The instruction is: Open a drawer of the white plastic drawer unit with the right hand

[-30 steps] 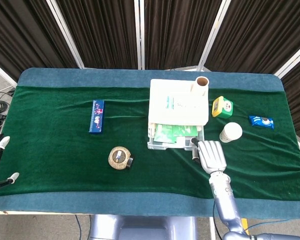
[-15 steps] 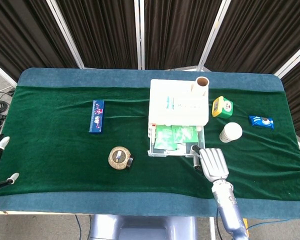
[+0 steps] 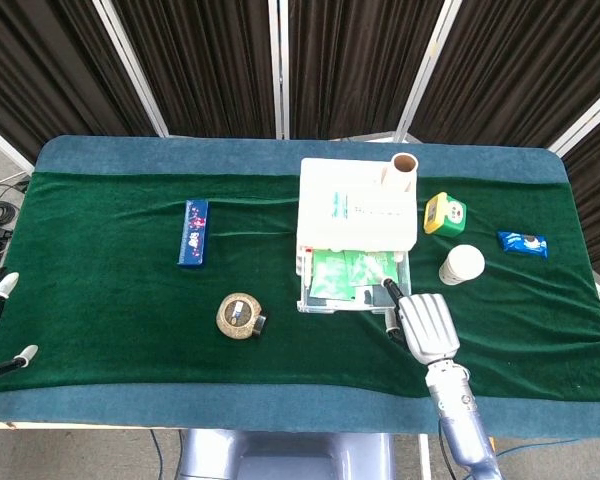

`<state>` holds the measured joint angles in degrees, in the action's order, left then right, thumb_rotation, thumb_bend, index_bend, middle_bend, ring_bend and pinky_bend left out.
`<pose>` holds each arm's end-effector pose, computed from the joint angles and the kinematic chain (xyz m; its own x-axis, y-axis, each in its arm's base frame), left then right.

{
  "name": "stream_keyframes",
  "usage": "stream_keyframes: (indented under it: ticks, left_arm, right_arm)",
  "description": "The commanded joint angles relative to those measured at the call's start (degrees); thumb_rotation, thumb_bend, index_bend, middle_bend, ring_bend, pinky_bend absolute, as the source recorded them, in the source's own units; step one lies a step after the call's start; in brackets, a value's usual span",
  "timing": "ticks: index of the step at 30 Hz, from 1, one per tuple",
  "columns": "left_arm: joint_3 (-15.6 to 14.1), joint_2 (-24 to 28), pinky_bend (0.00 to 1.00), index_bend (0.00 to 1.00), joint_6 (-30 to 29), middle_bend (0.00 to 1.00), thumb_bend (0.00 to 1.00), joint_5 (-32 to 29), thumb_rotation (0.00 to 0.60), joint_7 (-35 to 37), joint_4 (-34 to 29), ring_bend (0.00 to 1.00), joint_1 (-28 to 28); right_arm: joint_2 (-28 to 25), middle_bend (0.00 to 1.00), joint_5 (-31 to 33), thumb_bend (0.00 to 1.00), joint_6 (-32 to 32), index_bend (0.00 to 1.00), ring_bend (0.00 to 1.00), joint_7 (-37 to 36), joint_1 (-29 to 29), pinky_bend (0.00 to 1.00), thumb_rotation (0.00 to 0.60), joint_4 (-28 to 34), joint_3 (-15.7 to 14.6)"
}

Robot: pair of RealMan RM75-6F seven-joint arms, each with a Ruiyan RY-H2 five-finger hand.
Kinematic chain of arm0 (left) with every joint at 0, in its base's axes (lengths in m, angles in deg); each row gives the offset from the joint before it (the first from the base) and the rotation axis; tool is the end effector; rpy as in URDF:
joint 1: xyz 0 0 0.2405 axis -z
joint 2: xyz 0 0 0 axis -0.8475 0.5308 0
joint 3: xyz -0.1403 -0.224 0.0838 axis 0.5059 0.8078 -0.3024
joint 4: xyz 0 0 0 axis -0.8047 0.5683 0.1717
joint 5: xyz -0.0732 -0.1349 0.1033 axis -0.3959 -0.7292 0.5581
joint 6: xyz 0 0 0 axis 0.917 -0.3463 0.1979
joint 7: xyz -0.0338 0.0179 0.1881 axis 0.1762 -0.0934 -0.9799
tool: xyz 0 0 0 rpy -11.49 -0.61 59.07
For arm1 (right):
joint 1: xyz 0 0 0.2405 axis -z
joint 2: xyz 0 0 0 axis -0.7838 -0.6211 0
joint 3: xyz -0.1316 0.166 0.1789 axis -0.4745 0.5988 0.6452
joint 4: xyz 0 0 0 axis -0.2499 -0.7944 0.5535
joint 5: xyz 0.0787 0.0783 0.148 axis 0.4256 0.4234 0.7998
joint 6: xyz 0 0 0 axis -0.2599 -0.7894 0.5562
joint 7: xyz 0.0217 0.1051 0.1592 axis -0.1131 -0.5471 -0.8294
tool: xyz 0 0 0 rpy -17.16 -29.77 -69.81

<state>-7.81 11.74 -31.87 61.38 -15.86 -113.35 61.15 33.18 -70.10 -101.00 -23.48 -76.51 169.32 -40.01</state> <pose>-0.3077 0.2175 0.2126 0.4717 -0.0421 0.8807 0.8815 -0.0027 -0.4722 -0.1599 -0.2979 0.0734 0.2876 -0.0764 0.9547 -0.9424 -0.2003 0.2678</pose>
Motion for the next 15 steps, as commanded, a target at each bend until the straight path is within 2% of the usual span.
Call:
stream_keyframes:
  ticks: [1,4,7,10,13,15]
  left_arm:
    - [0.0,0.0,0.00,0.00,-0.1,0.00,0.16,0.0,0.600,0.0,0.0,0.00,0.0]
    - [0.1,-0.2,0.00,0.00,-0.2,0.00,0.16,0.1,0.600,0.4,0.4,0.00,0.0]
    - [0.2,-0.7,0.00,0.00,0.1,0.00,0.16,0.0,0.600,0.5,1.1,0.00,0.2]
    - [0.1,-1.0,0.00,0.00,0.0,0.00,0.16,0.3,0.600,0.2,1.4,0.00,0.2]
    - [0.1,-1.3,0.00,0.00,-0.2,0.00,0.16,0.4,0.600,-0.1,1.5,0.00,0.2]
    - [0.0,-1.5,0.00,0.00,-0.4,0.00,0.16,0.5,0.600,-0.3,1.6,0.00,0.1]
  right_arm:
    - [-0.9,0.91,-3.1,0.55,-1.5,0.16,0.94,-1.4,1.3,0.81,0.600,0.3,-1.2]
    - [-3.1,0.89,-7.8,0.54,-4.2,0.14,0.92,-3.2,3.7,0.79,0.600,1.2,-3.3]
    - [-5.6,0.85,-14.6,0.53,-9.7,0.14,0.88,-4.9,7.3,0.74,0.600,-1.3,-5.5]
    - [-7.4,0.67,-17.5,0.50,-13.0,0.14,0.72,-7.0,9.8,0.58,0.600,-4.3,-6.4]
    - [-9.0,0.44,-17.6,0.44,-14.0,0.14,0.51,-9.8,11.3,0.35,0.600,-6.2,-6.8]
    - [-10.2,0.27,-17.7,0.40,-14.1,0.12,0.32,-12.6,12.0,0.19,0.600,-7.7,-6.9]
